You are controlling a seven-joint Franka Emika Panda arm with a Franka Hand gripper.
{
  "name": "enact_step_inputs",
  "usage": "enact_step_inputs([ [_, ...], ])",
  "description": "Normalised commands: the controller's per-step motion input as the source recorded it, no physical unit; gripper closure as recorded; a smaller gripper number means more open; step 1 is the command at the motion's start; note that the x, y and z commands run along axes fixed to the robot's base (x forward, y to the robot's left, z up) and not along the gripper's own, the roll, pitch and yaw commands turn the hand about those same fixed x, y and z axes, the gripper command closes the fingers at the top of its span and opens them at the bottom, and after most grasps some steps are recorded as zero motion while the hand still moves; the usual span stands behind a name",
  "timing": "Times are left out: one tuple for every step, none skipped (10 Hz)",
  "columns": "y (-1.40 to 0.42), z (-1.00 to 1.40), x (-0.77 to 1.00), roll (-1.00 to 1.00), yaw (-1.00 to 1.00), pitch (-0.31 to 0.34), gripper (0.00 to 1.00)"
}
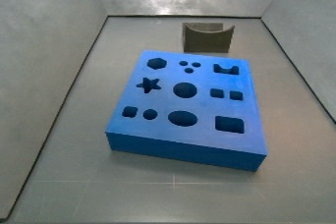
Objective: Pick up the rectangle object. Move up. Place the rectangle object on the fixture. Regrasp the rectangle object. Move to above the board. Insert the rectangle object.
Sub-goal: Move to above the board, then insert the rectangle object.
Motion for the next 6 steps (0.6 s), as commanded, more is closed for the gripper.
enact_step_inputs([
  [-0.06,-0.02,-0.09,-0.9,-0.09,-0.014,1.0],
  [-0.01,-0.01,-0.06,-0.51,-0.03,-0.023,1.0],
  [0.0,-0.01,-0.05,-0.38,-0.03,-0.025,1.0],
  [0.0,-0.01,-0.03,-0.22,-0.02,-0.016,1.0],
  [-0.01,0.0,0.0,0.0,0.0,-0.006,1.0],
  [-0.13,-0.05,0.0,-0.02,0.0,-0.134,1.0],
])
